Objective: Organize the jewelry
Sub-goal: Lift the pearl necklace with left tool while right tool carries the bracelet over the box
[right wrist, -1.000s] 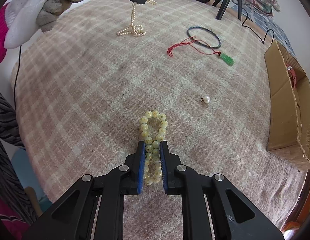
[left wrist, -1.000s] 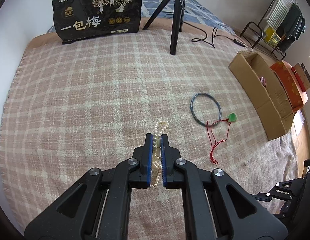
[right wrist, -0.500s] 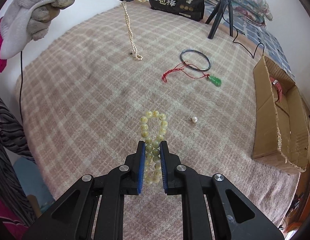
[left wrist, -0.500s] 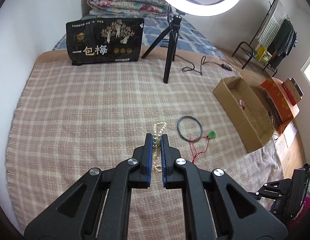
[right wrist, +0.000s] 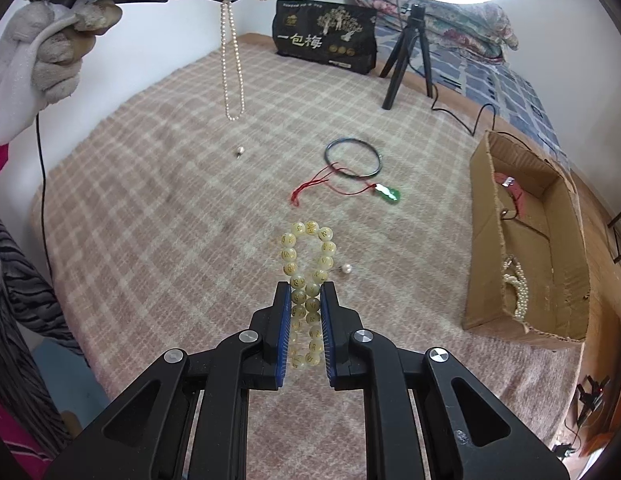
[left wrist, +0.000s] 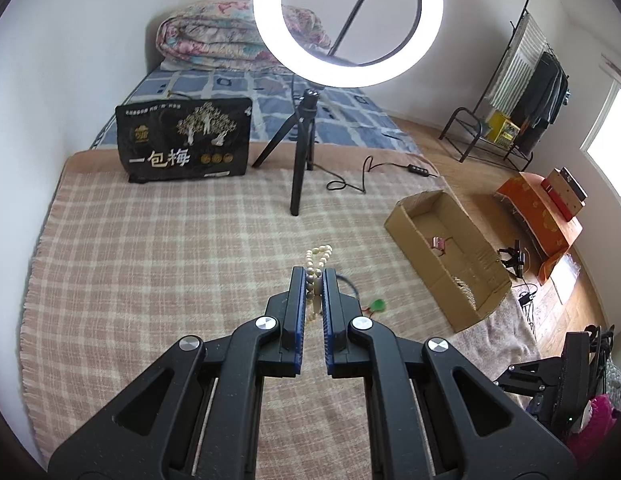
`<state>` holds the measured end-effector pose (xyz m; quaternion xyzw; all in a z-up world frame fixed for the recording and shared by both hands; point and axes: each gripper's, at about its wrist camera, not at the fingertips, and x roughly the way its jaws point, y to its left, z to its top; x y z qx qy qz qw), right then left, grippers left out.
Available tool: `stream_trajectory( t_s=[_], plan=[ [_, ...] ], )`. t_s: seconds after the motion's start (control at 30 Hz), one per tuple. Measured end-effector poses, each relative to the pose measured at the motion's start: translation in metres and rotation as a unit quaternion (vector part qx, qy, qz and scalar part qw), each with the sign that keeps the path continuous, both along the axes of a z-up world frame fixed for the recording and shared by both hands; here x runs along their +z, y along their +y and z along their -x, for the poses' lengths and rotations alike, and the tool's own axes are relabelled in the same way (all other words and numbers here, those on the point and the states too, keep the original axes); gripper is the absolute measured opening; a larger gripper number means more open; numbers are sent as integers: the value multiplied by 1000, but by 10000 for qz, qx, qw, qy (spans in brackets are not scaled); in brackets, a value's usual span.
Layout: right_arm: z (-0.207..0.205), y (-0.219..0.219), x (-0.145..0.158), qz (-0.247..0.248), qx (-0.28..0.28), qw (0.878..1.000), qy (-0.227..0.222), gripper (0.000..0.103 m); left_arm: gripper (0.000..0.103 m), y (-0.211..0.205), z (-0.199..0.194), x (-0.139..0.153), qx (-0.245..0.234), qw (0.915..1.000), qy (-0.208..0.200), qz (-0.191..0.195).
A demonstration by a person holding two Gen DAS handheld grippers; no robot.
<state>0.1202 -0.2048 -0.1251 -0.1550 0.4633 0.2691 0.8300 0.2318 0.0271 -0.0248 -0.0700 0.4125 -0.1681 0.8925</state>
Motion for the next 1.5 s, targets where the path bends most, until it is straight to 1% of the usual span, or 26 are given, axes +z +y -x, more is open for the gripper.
stream_trajectory(
  t_s=[0.2, 0.37, 0.67, 0.87, 1.23, 1.5],
  plan=[
    [-6, -22, 13, -66, -215, 9997, -119, 13, 5, -25, -4, 16, -200, 9997, -125, 0],
    [-15, -44, 20, -112, -478, 9986, -205, 13, 5, -56, -12, 27, -424, 9988, -229, 24],
    [-30, -92, 36, -277, -1027, 9938, -334, 13, 5, -109, -34, 37, -751, 9967, -265, 165],
    [-41, -121, 37, -262, -1322, 9903, -346, 13, 5, -148, -53, 42, -960, 9947, -296, 223],
    [-66, -158, 28, -150, -1636, 9862, -216, 13, 5, -217, -88, 36, -1279, 9914, -211, 201],
    [-79, -178, 17, -122, -1859, 9825, -79, 13, 5, -270, -107, 20, -1512, 9884, -93, 67]
  ],
)
